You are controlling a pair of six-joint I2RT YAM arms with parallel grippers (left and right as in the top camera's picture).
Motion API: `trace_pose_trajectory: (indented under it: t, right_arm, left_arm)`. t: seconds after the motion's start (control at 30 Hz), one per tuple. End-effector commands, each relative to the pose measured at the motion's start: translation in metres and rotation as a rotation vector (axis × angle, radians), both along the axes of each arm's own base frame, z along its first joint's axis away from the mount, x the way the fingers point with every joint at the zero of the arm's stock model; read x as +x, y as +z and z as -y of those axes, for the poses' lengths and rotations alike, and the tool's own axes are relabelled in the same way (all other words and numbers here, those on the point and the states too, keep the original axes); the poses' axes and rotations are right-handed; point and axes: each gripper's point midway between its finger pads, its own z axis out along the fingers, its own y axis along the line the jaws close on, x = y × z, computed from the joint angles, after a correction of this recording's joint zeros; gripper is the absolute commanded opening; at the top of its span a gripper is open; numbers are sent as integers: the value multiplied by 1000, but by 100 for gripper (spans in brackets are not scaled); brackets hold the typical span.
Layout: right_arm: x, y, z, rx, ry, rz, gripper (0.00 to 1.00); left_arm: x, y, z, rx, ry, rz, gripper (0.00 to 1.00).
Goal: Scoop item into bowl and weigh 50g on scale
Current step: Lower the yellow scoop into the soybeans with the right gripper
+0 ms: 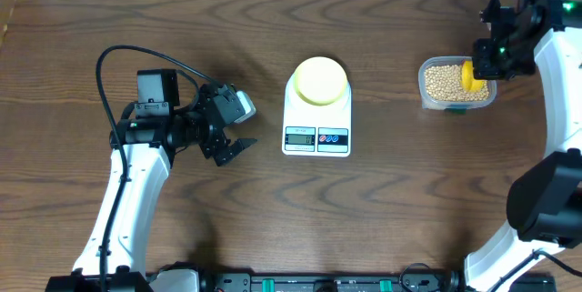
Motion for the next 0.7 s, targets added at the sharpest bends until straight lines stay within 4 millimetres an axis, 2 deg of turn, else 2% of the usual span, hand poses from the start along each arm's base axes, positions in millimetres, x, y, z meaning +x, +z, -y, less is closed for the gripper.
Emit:
trace_pose_trajectory:
  t: [0.0,0.17,0.5,0.67]
  right_arm:
    - [-1,-10,-1,-60,4,-39,1]
    - [-3,-9,10,-153,-24,-50,1]
    - [3,-8,13,-177,-28,-29,1]
    - [5,-18,13,-174,-26,-51,1]
  left_arm:
    - [2,1,-1,6,-2,9,98]
    - [2,1,-1,6,-2,9,98]
    - [2,1,-1,6,-3,9,98]
    - [2,1,-1,6,-2,9,98]
